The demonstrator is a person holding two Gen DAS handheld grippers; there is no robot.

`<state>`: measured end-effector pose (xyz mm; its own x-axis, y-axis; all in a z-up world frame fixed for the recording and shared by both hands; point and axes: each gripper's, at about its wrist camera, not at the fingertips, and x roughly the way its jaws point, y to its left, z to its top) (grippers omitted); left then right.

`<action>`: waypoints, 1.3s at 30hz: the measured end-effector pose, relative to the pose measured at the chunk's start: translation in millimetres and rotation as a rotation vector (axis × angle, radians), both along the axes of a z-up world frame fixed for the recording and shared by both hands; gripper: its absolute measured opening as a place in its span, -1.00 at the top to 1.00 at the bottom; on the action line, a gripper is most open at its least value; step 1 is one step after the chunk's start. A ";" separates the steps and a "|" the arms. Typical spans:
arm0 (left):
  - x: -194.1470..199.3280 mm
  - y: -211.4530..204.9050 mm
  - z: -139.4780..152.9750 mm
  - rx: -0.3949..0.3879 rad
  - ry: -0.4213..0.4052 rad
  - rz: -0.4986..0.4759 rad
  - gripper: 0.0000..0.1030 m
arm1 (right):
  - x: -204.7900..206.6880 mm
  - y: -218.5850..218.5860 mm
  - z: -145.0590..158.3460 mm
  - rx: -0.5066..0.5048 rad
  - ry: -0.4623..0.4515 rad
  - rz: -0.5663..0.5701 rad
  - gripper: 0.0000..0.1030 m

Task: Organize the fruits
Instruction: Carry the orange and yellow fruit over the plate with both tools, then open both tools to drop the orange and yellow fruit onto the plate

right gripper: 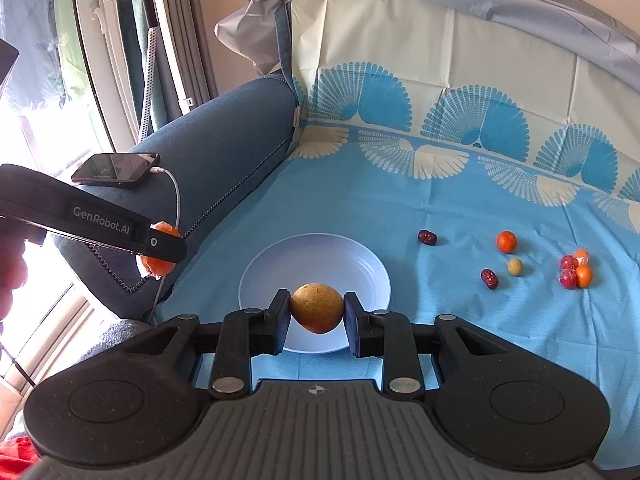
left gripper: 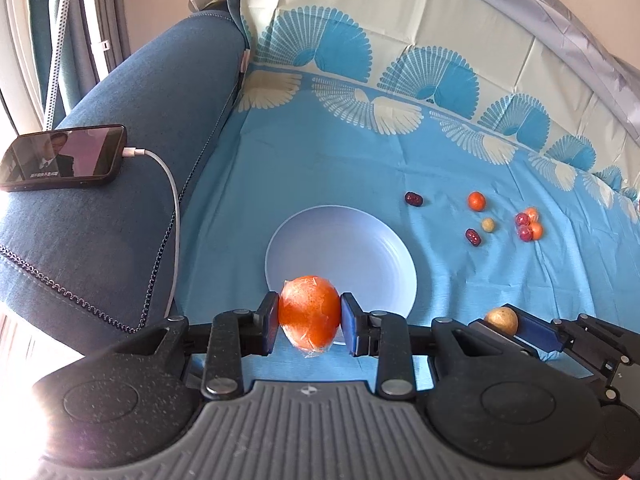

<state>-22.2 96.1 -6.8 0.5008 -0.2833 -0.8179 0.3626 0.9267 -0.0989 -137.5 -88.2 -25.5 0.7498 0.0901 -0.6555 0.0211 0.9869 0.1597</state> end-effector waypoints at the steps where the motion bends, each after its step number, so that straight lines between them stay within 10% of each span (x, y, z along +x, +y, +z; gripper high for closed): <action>1: 5.2 -2.9 -4.2 0.006 0.007 -0.003 0.31 | 5.3 -0.5 -3.7 0.002 0.008 0.002 0.42; 27: 107.6 -85.6 -138.0 0.207 0.169 -0.097 0.25 | 112.7 -19.6 -123.2 -0.024 0.213 0.041 0.41; 30: 107.1 -86.8 -135.3 0.235 0.150 -0.091 -0.90 | 118.3 -20.8 -124.5 -0.021 0.221 0.033 0.05; 32: 101.8 -83.9 -126.8 0.242 0.105 -0.073 -0.99 | 116.3 -23.8 -118.5 -0.025 0.215 -0.002 -0.41; 39: 71.9 -72.0 -78.4 0.331 0.137 -0.050 -0.99 | 70.5 -37.8 -76.8 0.007 0.234 -0.073 -0.71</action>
<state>49.7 24.2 -85.3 0.3724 -0.0133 -0.9280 0.4128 0.8979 0.1528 -67.0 -126.0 -102.3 0.5821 0.0467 -0.8117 0.1293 0.9803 0.1491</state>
